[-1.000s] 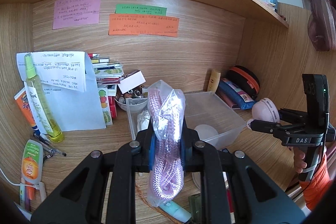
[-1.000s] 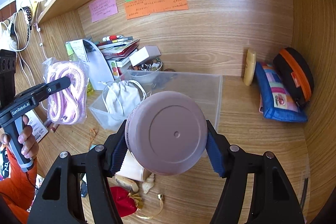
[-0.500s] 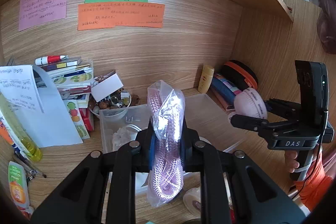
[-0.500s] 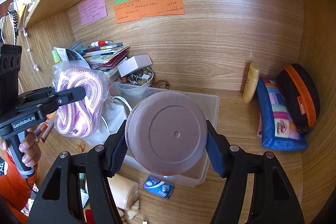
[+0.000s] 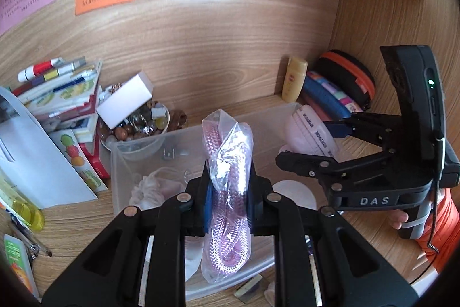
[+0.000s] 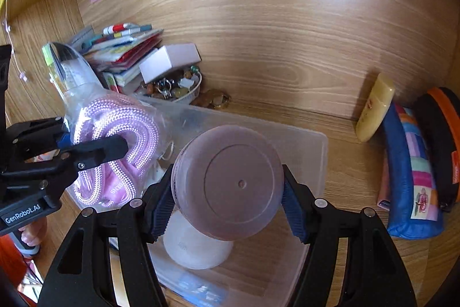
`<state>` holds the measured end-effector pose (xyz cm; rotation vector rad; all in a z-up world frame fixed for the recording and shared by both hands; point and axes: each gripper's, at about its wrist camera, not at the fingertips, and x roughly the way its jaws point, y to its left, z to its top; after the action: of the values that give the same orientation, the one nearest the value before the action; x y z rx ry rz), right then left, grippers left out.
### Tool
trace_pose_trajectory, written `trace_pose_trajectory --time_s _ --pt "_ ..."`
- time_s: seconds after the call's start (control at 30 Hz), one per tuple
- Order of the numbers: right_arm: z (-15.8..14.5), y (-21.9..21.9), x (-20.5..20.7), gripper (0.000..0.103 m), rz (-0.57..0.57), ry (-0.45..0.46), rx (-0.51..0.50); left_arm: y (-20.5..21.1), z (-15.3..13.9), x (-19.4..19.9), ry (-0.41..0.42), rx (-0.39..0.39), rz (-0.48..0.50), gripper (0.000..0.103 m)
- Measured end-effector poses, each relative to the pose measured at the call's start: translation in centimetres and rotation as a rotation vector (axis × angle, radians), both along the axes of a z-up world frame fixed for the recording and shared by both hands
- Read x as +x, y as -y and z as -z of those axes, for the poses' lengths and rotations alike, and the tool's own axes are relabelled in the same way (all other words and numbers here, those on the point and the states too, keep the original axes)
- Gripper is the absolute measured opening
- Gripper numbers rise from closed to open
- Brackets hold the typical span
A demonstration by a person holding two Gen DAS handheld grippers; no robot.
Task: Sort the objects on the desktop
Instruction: 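Lift the pink rope bag and the pink jar and carry both over the clear box, then lower the rope bag and pink jar into the box and open both grippers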
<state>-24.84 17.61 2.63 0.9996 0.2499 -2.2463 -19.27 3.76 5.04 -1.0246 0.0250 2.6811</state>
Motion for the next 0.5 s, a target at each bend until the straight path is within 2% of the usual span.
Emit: trace_pose_trajectory --time_s 0.2,0.5 --pt "1.0 0.3 0.2 0.063 0.000 -0.009 0.042 0.0 2.3 -1.3 0.065 -0.014 -0.009 0.018" --pt "1.7 1.3 0.8 0.063 -0.007 -0.050 0.109 -1.5 2.4 -0.3 0.020 -0.091 0.008 0.018"
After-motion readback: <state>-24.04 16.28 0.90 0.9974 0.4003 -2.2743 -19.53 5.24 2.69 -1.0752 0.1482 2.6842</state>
